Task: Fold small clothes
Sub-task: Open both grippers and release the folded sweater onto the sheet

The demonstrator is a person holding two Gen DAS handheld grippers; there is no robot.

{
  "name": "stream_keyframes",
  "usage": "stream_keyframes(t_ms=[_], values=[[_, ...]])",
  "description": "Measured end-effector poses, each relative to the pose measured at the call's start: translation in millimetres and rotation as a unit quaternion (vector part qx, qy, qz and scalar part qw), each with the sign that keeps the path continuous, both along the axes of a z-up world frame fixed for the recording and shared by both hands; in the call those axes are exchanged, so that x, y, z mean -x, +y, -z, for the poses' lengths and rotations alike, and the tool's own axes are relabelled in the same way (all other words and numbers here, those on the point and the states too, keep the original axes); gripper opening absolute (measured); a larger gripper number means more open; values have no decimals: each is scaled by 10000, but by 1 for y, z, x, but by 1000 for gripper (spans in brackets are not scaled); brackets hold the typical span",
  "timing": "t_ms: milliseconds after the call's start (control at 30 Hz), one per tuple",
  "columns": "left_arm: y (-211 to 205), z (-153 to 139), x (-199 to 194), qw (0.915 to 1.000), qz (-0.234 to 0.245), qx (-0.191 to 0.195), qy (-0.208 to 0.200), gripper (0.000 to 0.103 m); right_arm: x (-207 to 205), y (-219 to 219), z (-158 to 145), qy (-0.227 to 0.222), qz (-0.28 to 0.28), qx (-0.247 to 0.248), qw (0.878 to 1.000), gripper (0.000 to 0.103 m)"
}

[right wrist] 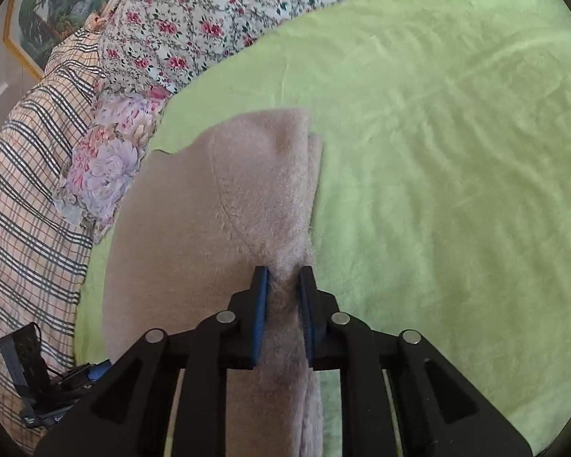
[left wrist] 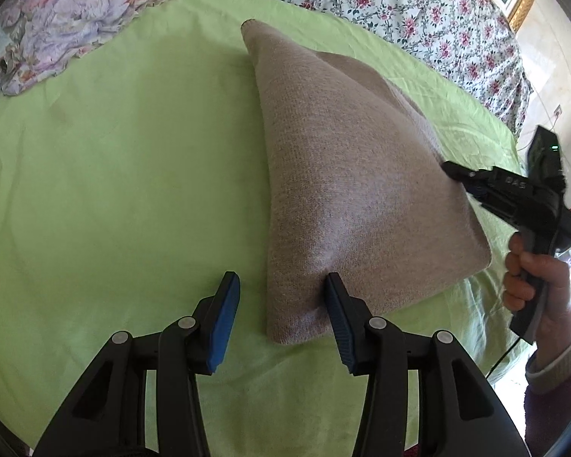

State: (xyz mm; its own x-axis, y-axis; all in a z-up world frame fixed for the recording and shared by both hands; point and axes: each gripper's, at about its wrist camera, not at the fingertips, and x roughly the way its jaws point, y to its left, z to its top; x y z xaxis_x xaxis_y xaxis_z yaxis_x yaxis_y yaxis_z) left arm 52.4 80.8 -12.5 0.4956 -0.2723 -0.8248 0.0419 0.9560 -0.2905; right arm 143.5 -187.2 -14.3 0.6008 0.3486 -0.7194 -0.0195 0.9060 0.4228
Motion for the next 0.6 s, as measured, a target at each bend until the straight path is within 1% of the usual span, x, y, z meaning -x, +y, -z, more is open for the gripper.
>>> stream_keyframes(t_ms=[67, 200, 333, 500, 600], values=[[-2, -1, 1, 10000, -13, -36, -15, 48, 11, 2, -9, -76, 26, 221, 9997, 20], [-2, -1, 4, 10000, -43, -79, -2, 48, 28, -1, -18, -102, 63, 358, 9993, 20], [-3, -5, 14, 9998, -65, -159, -35, 49, 54, 0, -24, -117, -16, 379, 9992, 21], [0, -9, 27, 9997, -76, -221, -55, 50, 81, 7, -25, -148, -126, 560, 9982, 30], [1, -12, 34, 9995, -96, -286, -99, 52, 94, 11, -29, -228, -190, 682, 9972, 35]])
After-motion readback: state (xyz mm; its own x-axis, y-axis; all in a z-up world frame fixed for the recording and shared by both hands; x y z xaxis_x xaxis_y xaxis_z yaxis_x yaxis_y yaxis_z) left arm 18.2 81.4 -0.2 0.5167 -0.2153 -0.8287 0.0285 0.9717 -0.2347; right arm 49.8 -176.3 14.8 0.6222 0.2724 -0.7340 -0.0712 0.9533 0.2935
